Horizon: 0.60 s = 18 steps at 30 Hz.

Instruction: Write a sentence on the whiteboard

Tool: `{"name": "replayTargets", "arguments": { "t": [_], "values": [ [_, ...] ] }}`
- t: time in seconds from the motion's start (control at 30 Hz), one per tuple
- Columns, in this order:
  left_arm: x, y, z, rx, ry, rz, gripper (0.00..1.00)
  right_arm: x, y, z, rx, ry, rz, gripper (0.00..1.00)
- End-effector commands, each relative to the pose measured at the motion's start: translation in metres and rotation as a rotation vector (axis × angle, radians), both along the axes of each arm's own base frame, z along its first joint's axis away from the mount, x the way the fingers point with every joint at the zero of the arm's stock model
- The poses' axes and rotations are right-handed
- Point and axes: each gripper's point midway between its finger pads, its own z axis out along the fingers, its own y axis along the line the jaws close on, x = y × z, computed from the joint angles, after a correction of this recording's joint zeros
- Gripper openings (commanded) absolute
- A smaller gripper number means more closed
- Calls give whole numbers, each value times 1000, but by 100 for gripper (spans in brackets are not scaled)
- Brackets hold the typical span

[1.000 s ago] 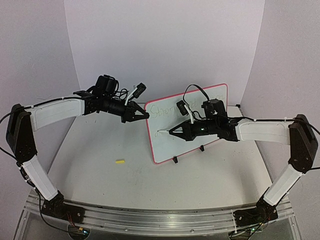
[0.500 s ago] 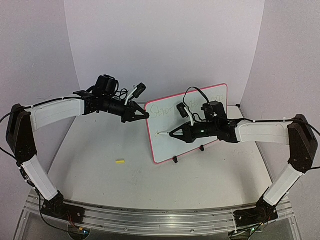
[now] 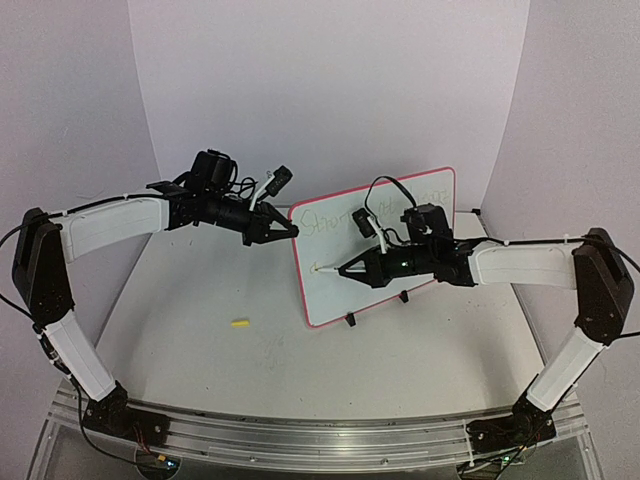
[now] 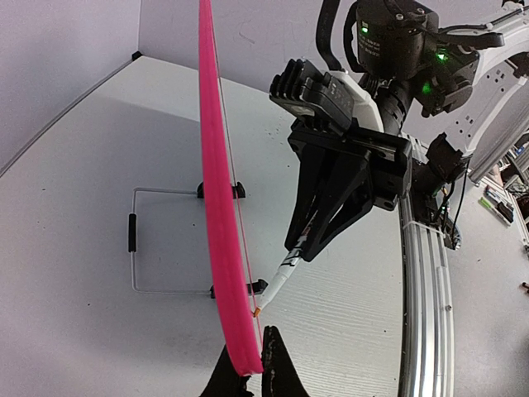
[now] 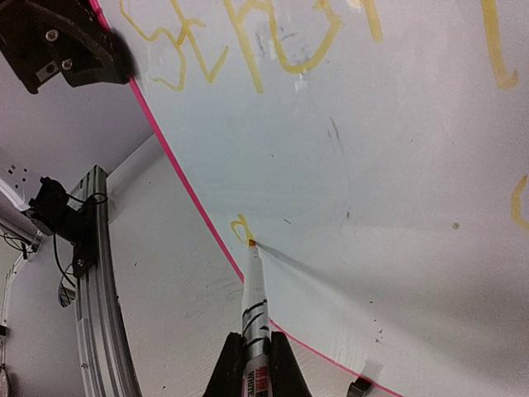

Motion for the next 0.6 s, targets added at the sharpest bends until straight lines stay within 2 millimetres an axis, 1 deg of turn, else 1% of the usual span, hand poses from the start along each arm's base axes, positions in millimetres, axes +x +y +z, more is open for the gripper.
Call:
{"name": "replayTargets", "arguments": {
  "t": [0.0,0.23,0.47,0.57],
  "values": [
    [-24,-6,4,8,-22,-83,0,21,-13,2,-34,-66,-117,0],
    [-25,-6,5,6,-26,-84,0,16,-18,21,-5,-97,-126,0],
    [-26,-7,6,5,-26,-87,0,1,-15,51,90,-111,-73,0],
    [-27,-7,6,4,-27,-87,0,0,-13,56,108,-112,-67,0]
  ]
}}
